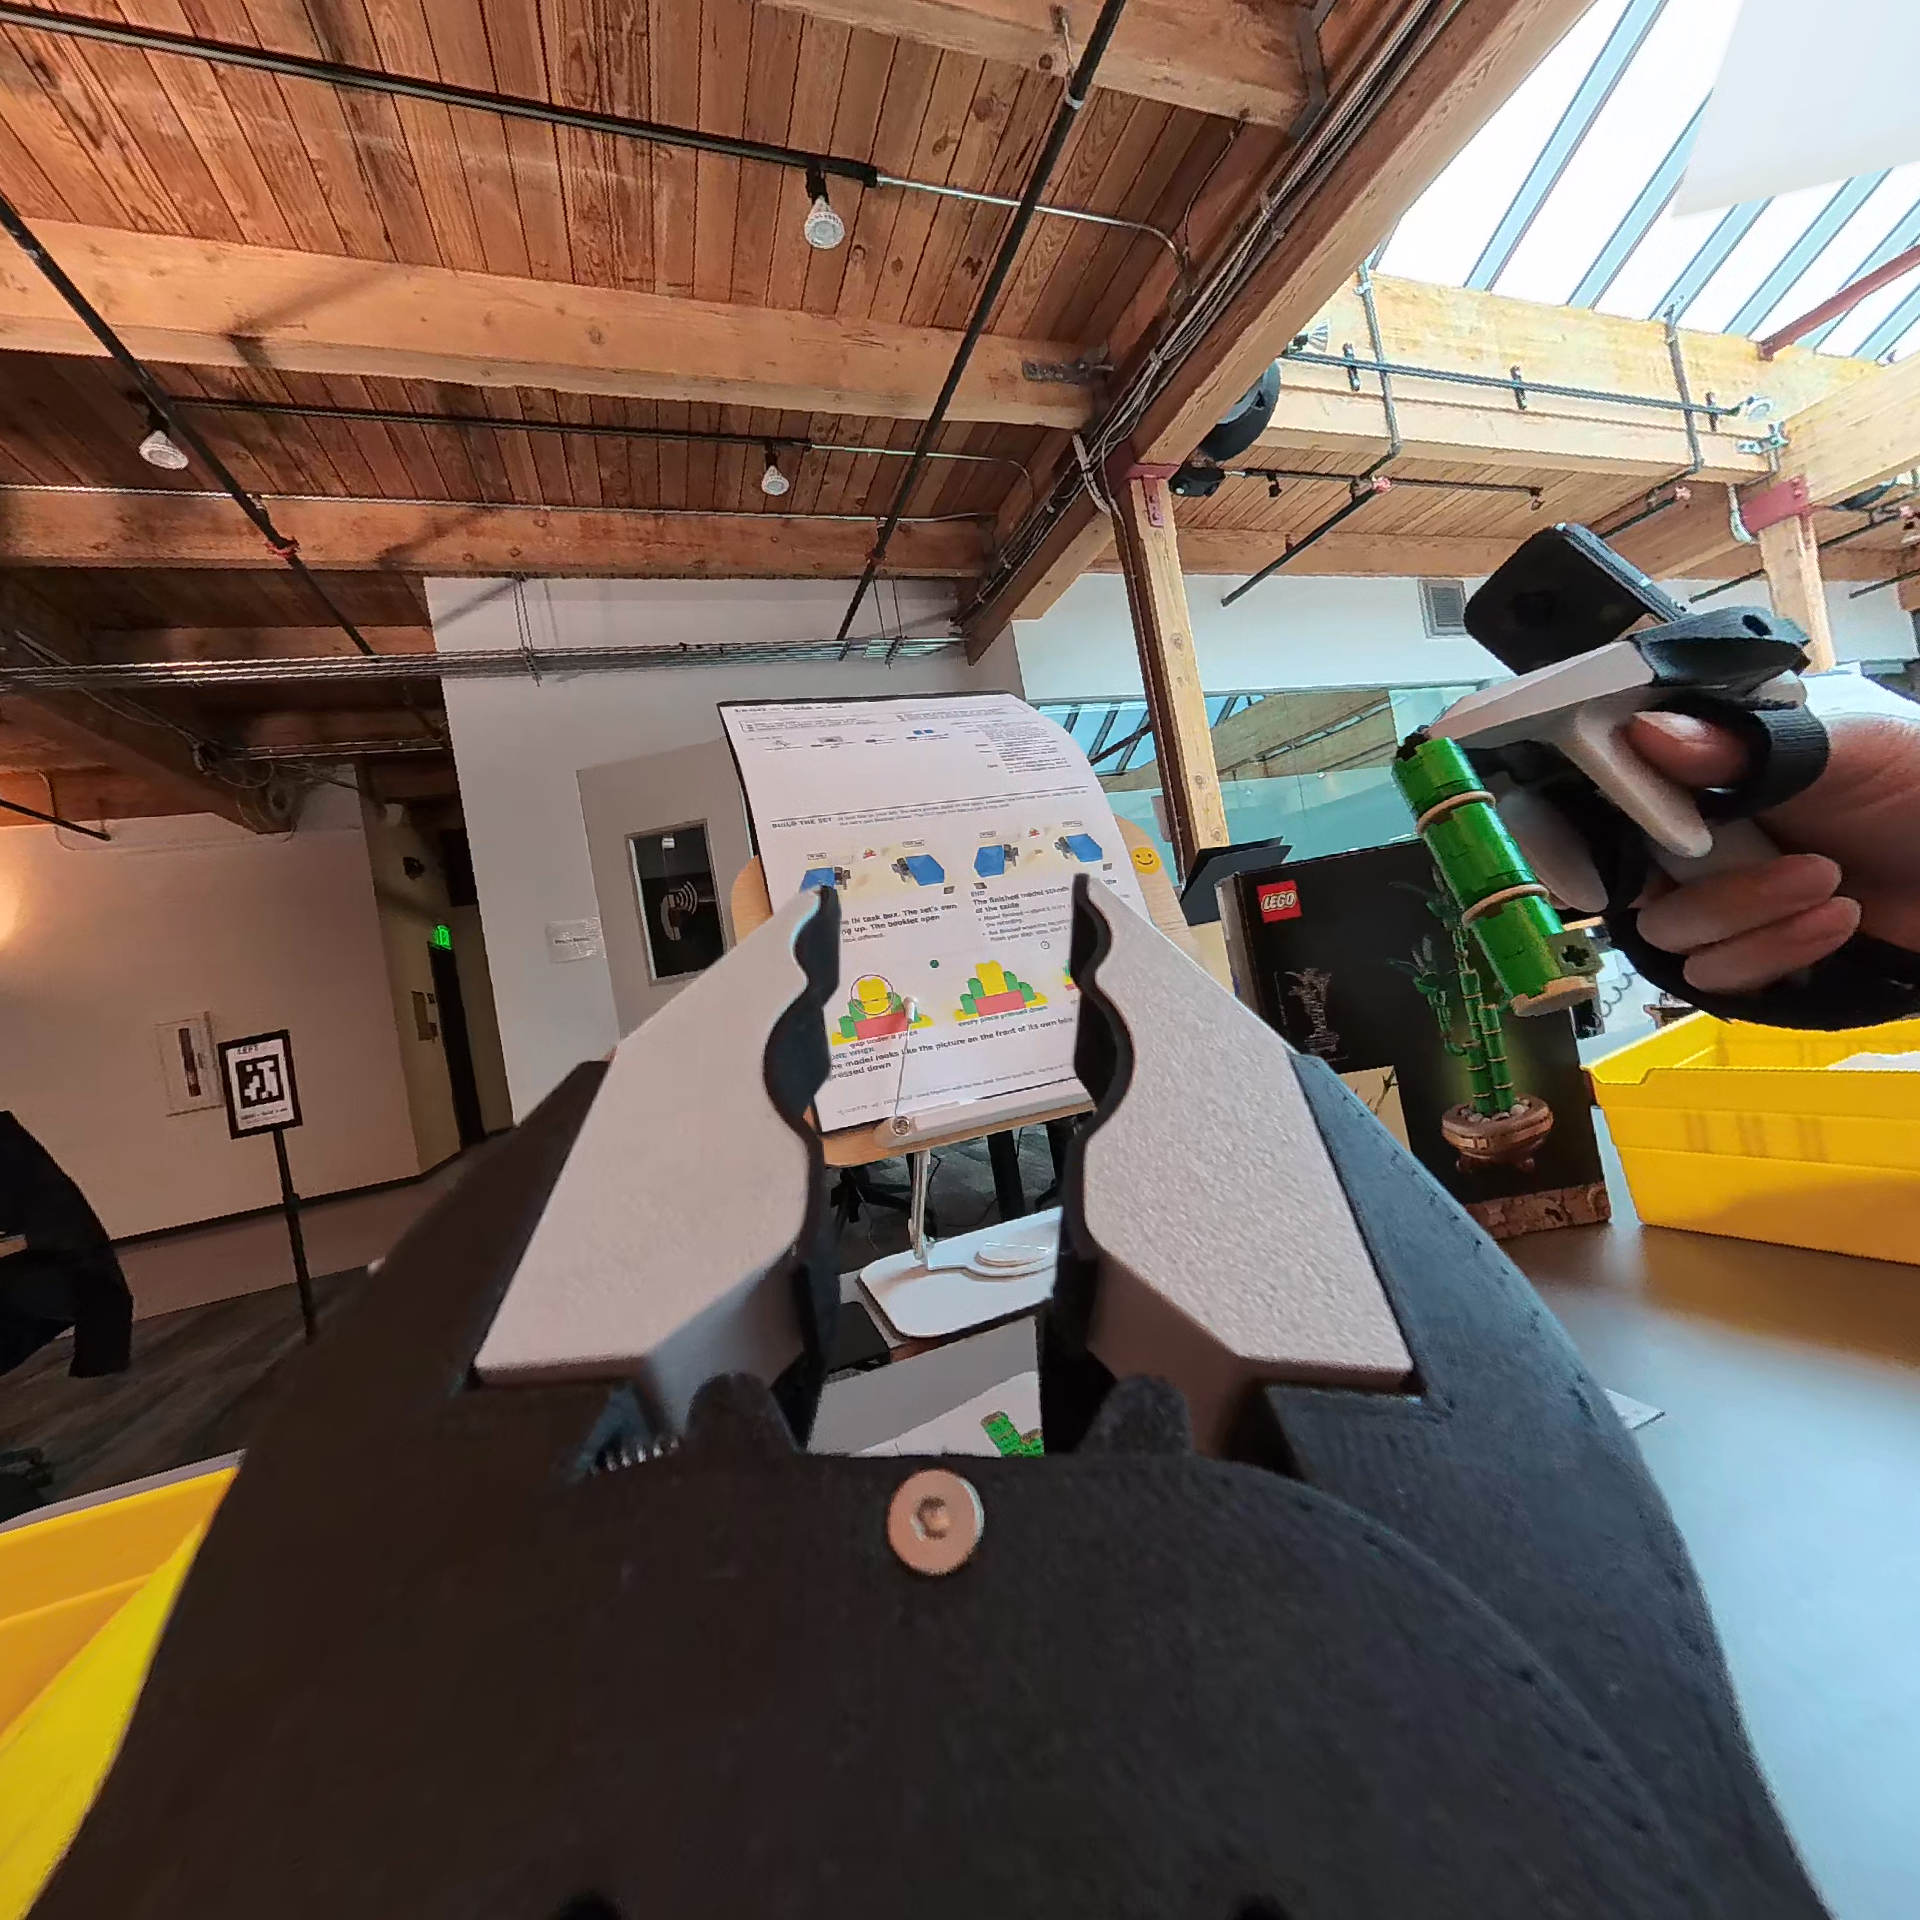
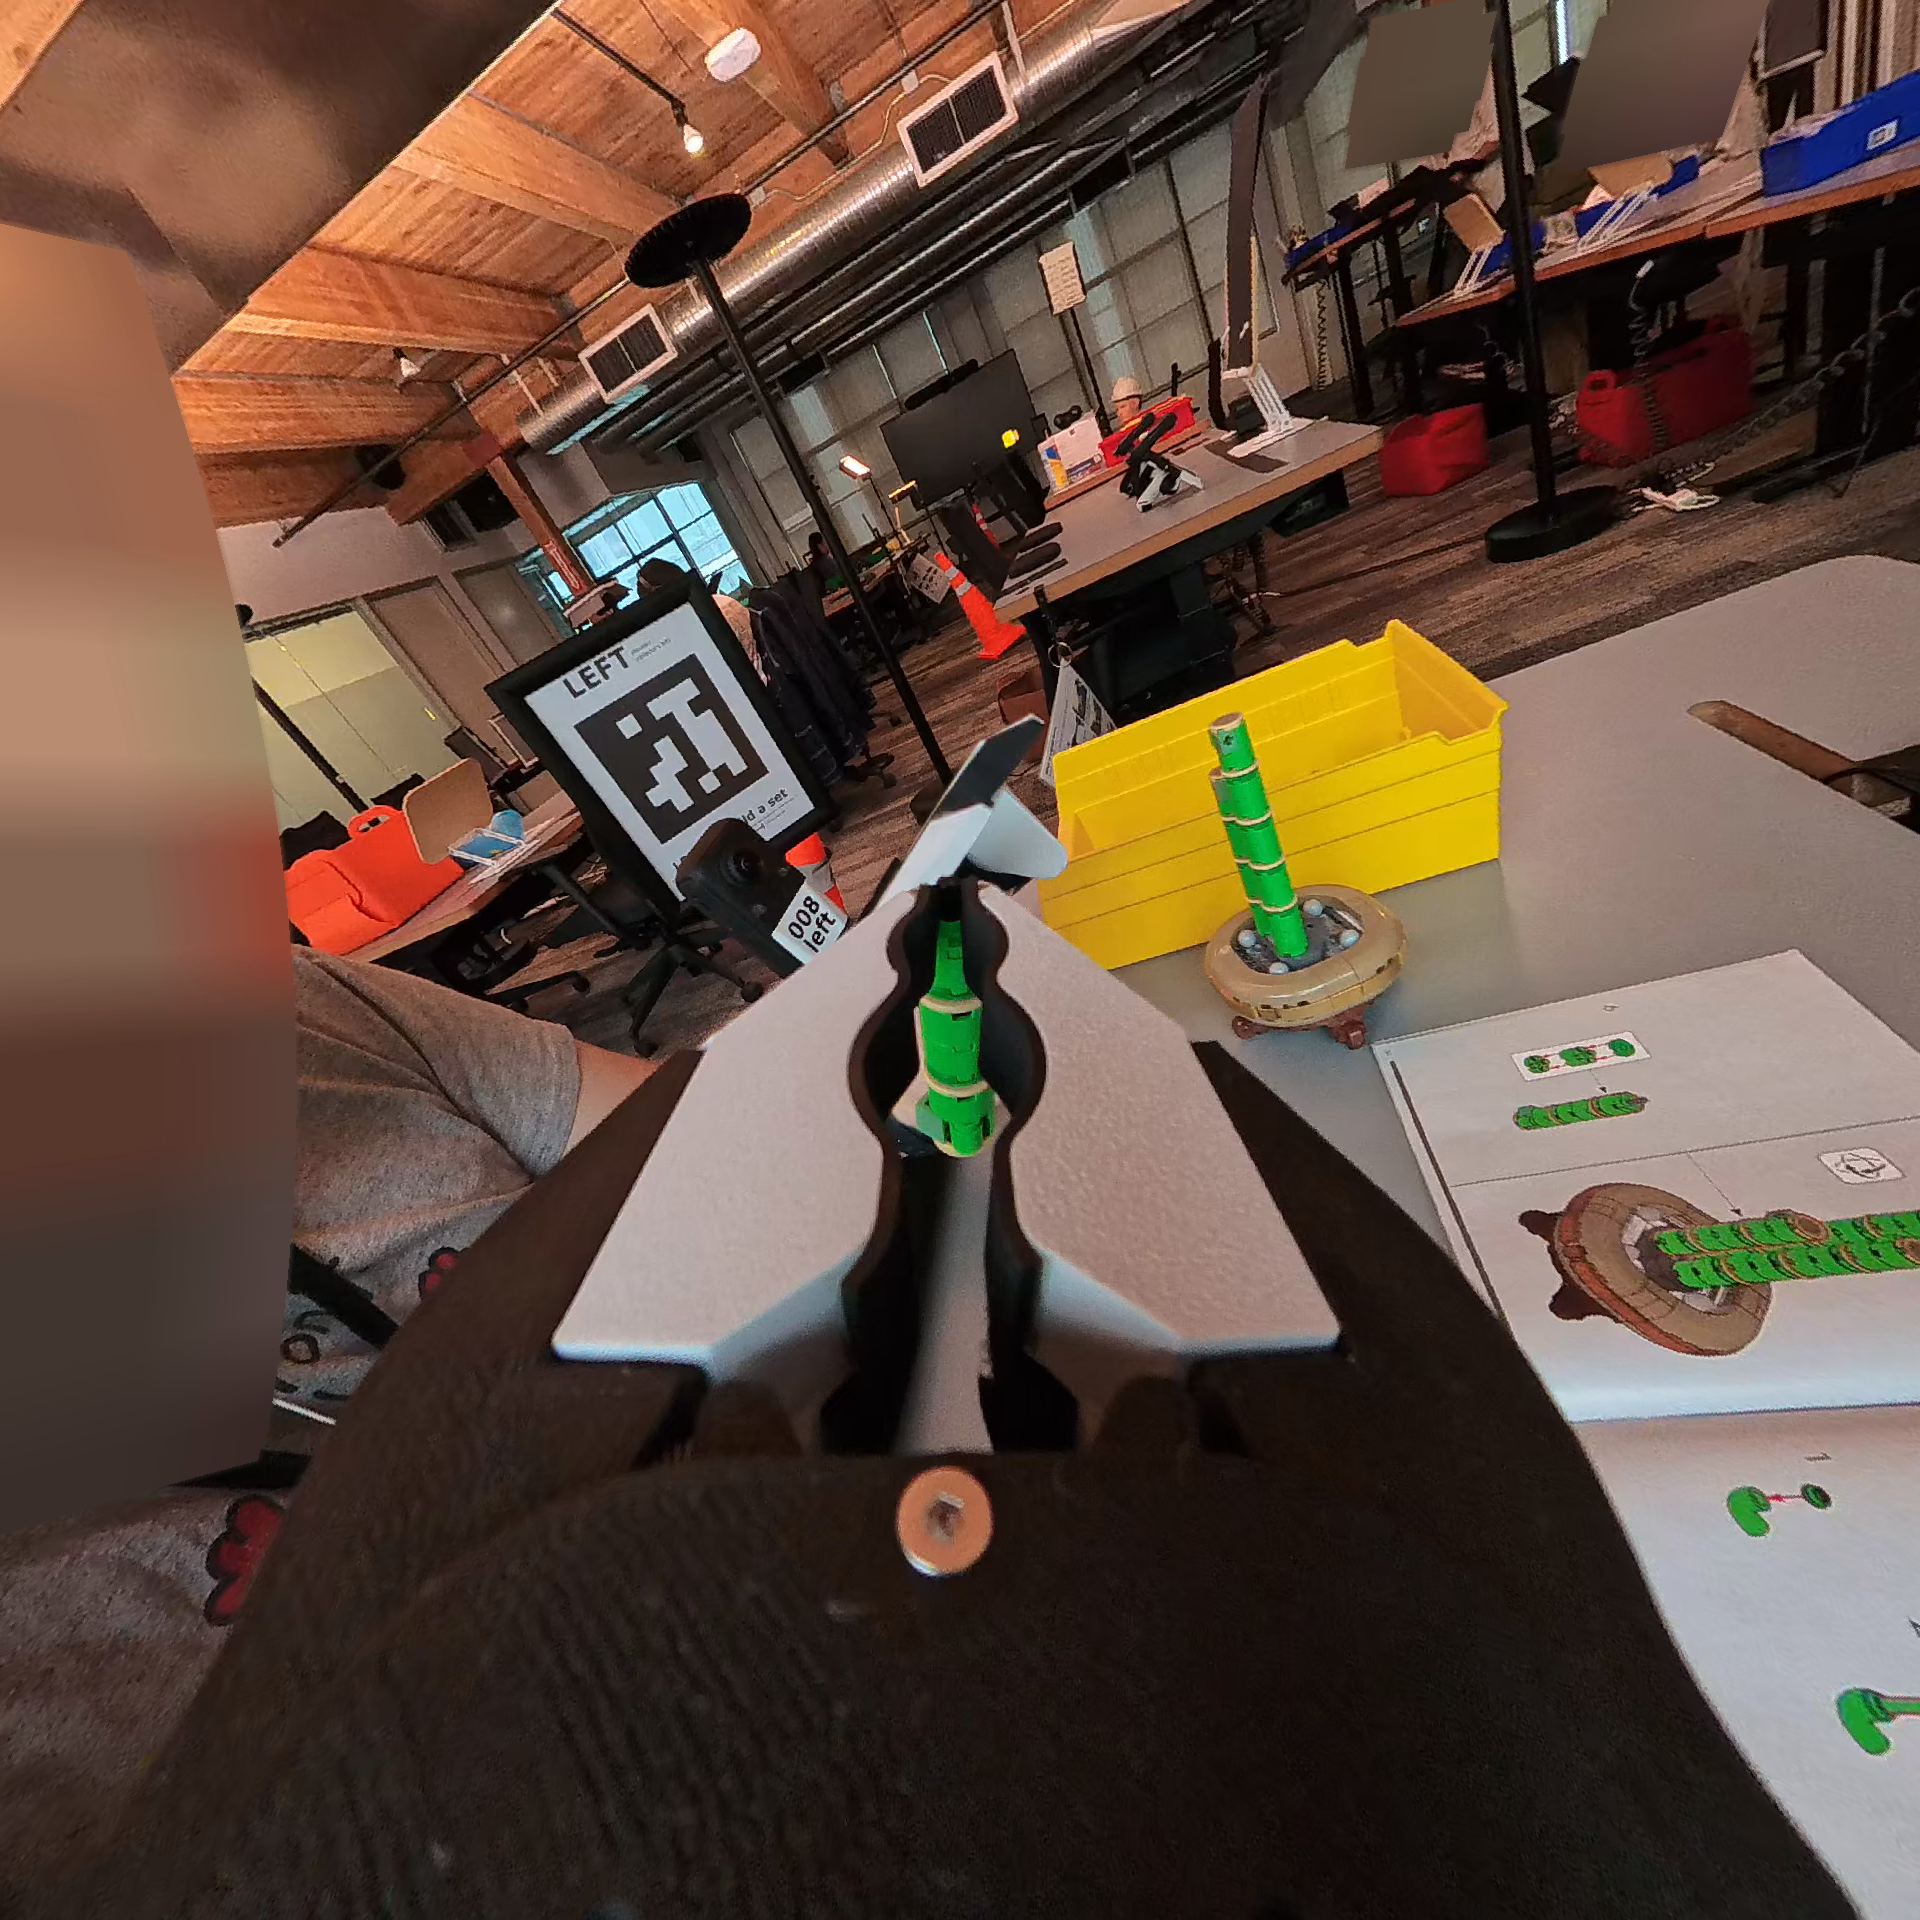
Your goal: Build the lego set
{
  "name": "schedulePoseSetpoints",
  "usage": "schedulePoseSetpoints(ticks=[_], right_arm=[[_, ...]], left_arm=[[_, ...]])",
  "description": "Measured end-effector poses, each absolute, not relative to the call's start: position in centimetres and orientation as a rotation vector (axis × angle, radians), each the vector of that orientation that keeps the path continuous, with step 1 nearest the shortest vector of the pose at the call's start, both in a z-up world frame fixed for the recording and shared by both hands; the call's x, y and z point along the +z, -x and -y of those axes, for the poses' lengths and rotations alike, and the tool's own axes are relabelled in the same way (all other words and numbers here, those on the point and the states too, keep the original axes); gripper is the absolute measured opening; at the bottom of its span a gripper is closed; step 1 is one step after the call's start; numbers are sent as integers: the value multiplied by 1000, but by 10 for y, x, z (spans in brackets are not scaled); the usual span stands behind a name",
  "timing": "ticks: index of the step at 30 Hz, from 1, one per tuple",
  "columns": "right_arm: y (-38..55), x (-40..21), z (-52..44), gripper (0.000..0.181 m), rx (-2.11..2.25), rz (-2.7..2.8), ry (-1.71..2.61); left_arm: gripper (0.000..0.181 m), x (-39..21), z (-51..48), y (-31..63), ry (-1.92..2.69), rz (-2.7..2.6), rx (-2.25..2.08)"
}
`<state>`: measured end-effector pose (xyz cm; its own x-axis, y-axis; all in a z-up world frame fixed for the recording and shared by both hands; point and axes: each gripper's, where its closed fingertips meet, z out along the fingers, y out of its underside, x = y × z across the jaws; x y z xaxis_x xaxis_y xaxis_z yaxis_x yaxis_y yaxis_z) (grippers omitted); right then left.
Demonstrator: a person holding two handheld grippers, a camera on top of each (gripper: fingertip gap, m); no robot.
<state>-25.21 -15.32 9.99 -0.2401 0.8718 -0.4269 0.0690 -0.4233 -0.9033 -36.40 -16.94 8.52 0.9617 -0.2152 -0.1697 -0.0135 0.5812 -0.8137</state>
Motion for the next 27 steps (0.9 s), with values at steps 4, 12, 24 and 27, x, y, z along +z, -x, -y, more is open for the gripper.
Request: schedulePoseSetpoints(ticks=[4, 12, 24, 27], right_arm=[[255, 98, 155, 3, 1723, 1182, 1409], [265, 74, 143, 3, 1422, 1286, 1440], [207, 108, 108, 3, 1205, 1104, 1346], [203, 113, 111, 3, 1221, 1094, 1331]], left_arm=[[41, 81, 167, 358, 971, -299, -155], [45, 85, 169, 375, 1116, -301, -272], [70, 40, 150, 495, 1586, -52, -104], [74, 15, 136, 502, 1669, -45, -145]])
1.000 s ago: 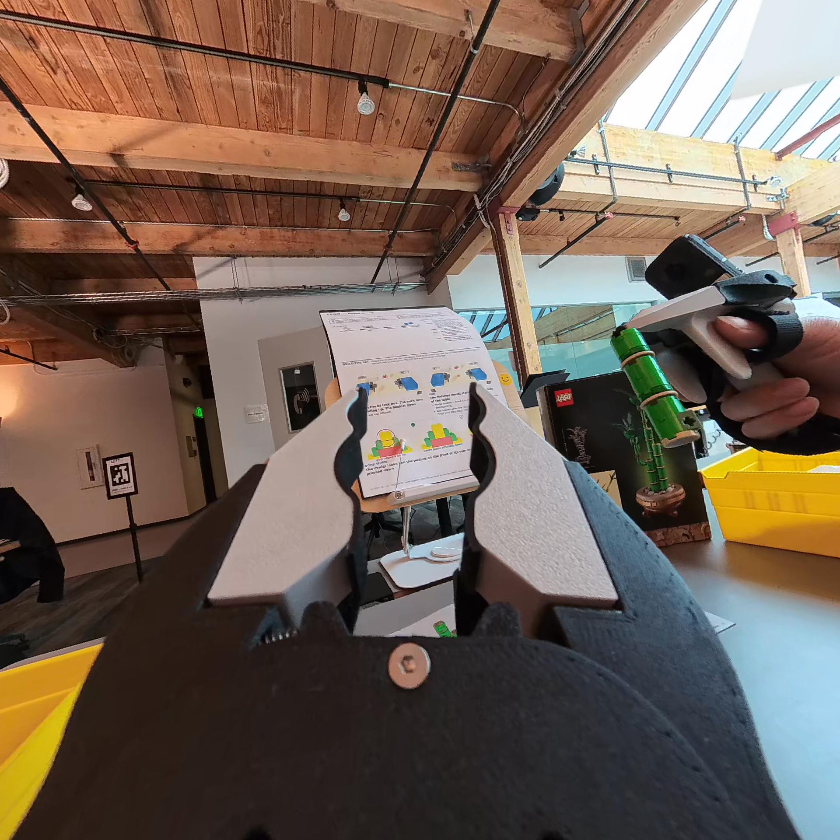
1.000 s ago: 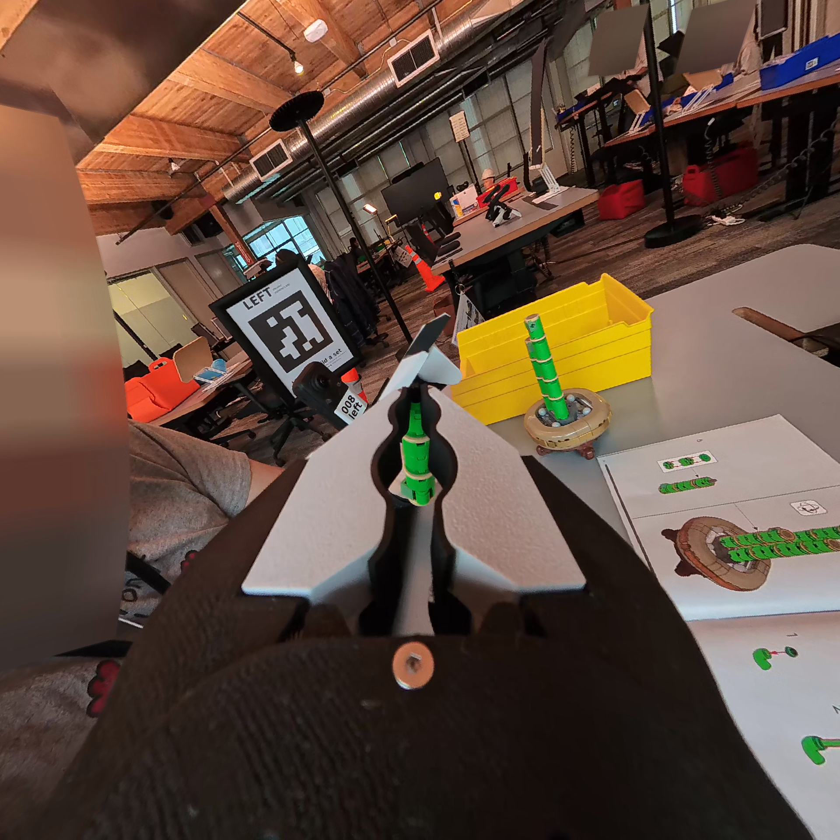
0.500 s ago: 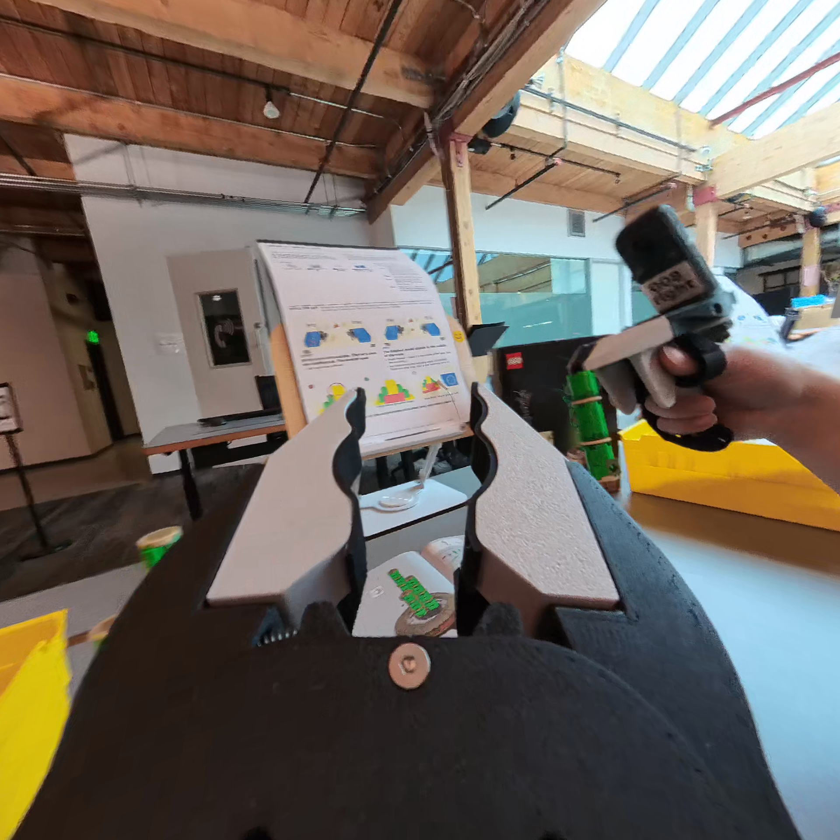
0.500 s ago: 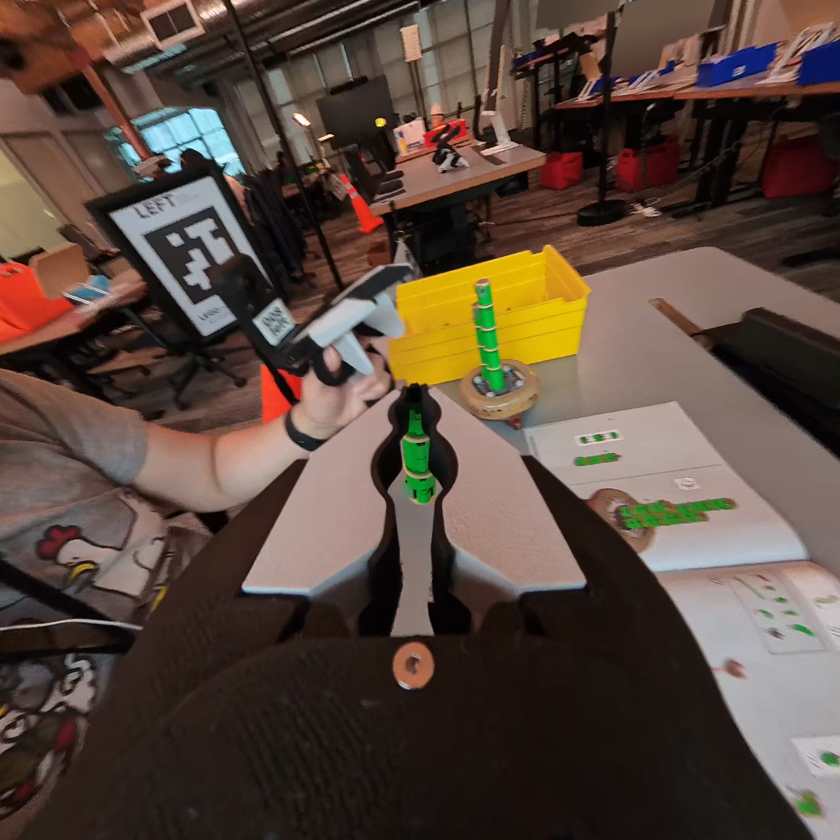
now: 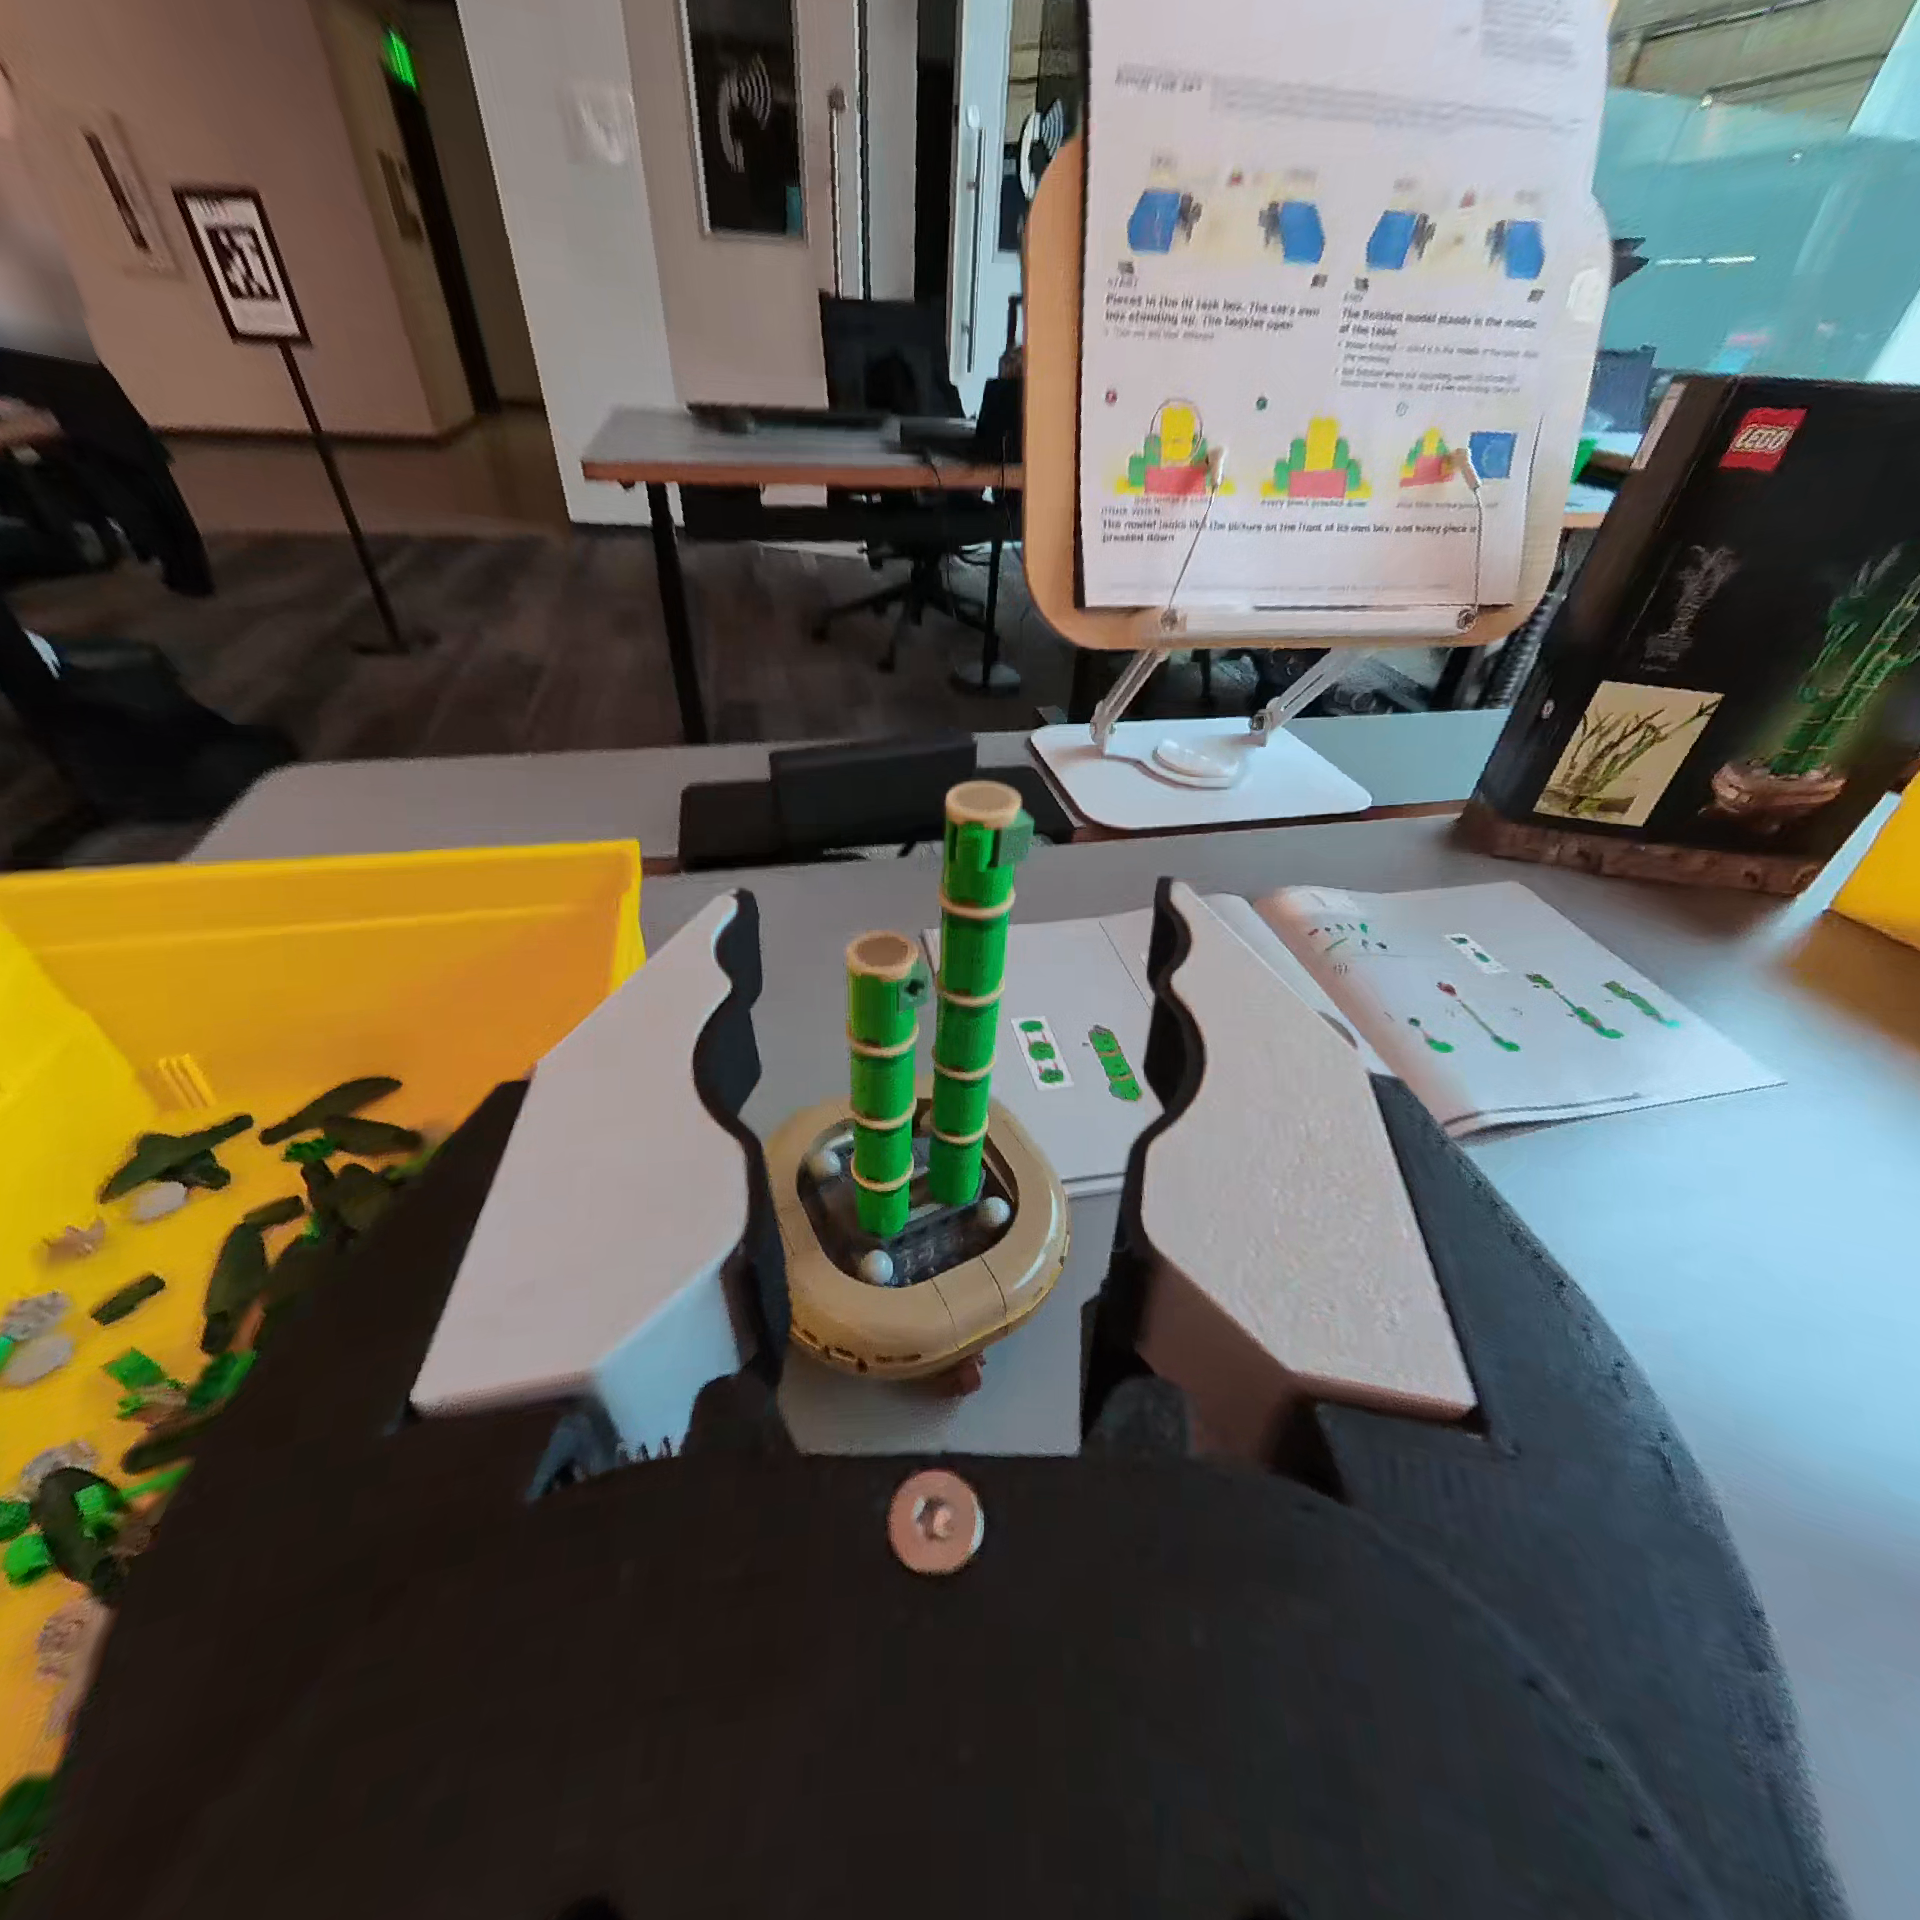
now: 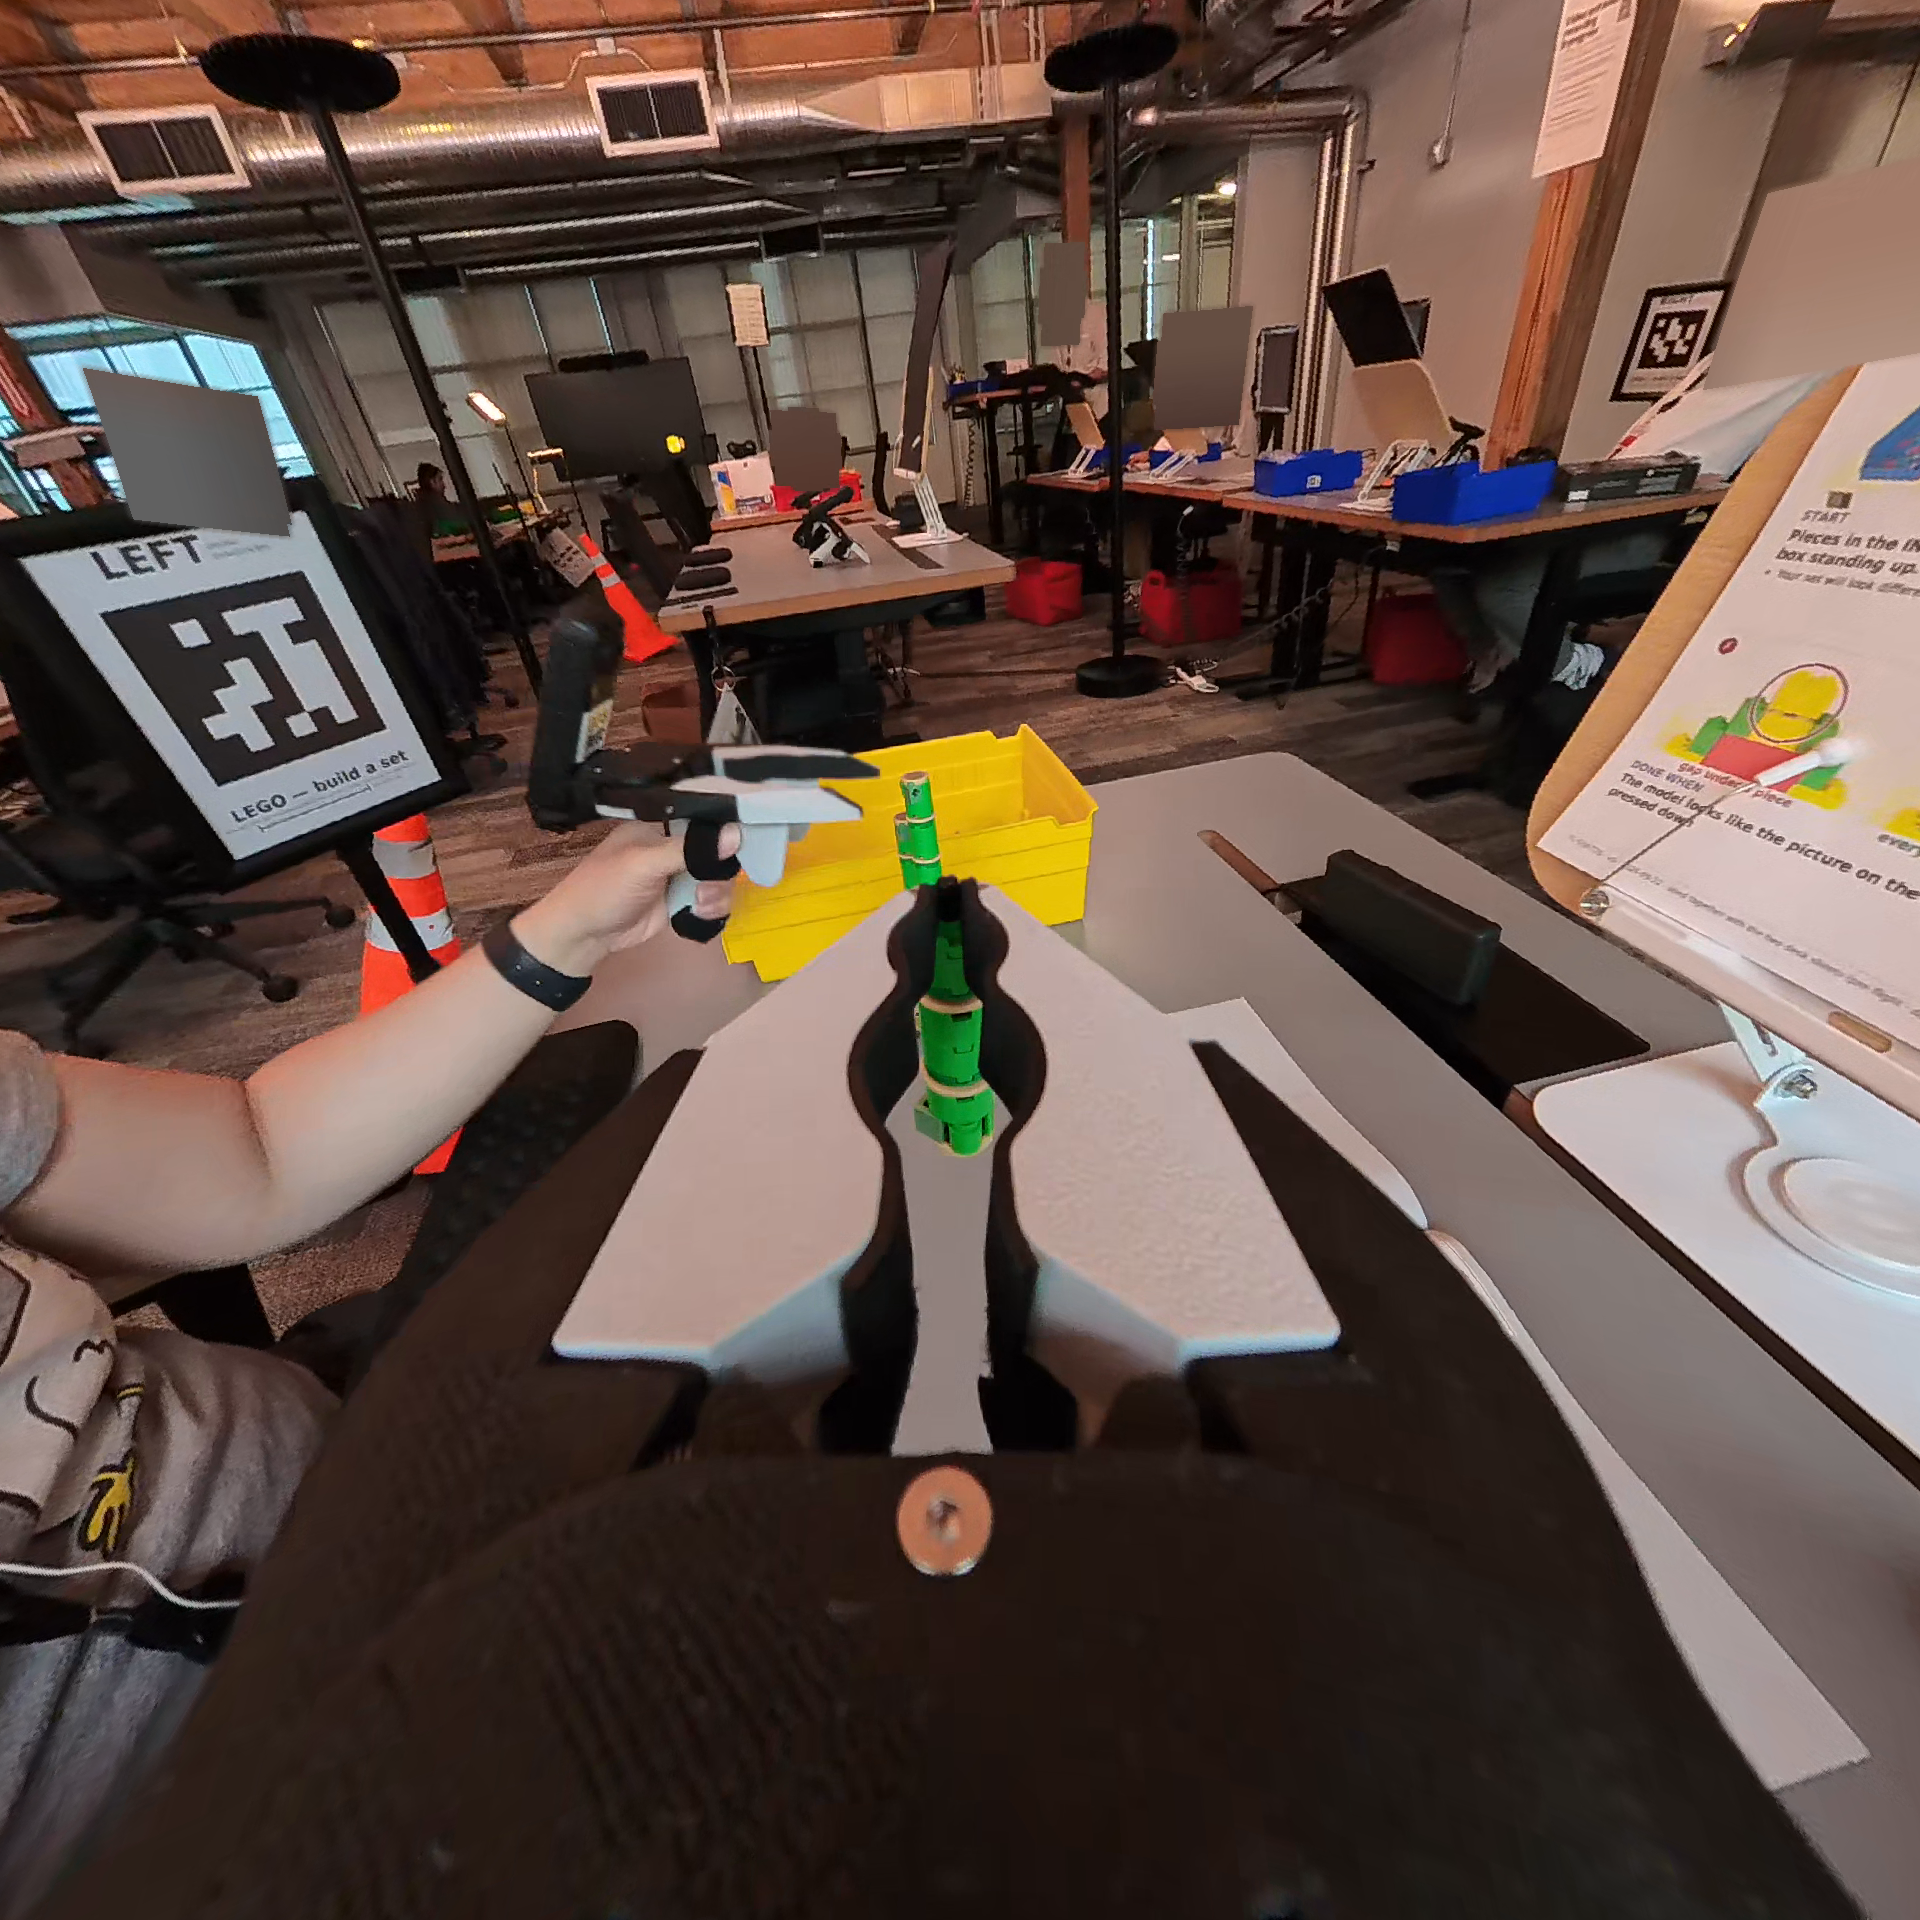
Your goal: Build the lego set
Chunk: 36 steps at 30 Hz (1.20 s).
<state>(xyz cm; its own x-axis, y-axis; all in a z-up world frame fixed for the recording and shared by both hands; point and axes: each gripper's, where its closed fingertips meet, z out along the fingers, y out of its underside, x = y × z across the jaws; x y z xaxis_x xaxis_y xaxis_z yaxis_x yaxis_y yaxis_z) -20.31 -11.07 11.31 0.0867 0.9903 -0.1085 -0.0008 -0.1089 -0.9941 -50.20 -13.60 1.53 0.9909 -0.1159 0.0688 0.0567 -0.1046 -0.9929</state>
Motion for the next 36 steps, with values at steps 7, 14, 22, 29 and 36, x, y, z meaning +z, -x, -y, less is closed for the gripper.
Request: schedulePoseSetpoints(ticks=[7, 14, 22, 29, 36], right_arm=[[200, 113, 107, 3, 1193, 1092, 1339], [200, 113, 110, 3, 1202, 1094, 1339], [199, 115, 110, 3, 1210, 1083, 1335], [203, 110, 108, 3, 1196, 1097, 1353], [205, 103, 102, 3, 1190, 1096, 1381]], left_arm=[[88, -52, 156, 487, 1837, 44, 94], [110, -90, 139, 496, 1964, 51, 328], [119, -109, 121, 507, 1998, 86, 239], [118, -123, 113, 513, 2045, 67, 193], [116, -127, 106, 515, 2054, 44, 170]])
